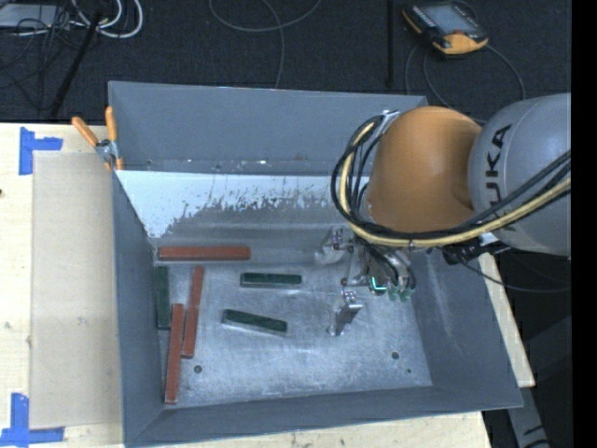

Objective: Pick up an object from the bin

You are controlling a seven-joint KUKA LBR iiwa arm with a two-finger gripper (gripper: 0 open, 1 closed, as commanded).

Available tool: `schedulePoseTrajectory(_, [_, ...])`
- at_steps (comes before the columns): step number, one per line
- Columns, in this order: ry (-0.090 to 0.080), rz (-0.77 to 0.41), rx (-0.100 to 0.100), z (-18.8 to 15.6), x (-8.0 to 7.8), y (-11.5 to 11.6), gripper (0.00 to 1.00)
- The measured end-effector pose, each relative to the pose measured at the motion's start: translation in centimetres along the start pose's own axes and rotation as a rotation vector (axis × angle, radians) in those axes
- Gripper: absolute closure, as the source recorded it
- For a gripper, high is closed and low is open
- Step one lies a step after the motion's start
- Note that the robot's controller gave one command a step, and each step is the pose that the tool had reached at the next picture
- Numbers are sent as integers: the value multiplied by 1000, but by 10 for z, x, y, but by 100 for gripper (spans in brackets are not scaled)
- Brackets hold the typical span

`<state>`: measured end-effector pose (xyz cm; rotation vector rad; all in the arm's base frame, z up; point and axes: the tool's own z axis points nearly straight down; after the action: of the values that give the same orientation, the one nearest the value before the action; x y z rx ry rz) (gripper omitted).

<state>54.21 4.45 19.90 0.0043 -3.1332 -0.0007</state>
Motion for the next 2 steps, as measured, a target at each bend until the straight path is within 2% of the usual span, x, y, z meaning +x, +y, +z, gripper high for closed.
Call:
schedulePoseTrajectory(1, [-7,1,0,-4,-2,0,0])
schedulePoseTrajectory(2, [-13,-73,1,27,-2,6,0])
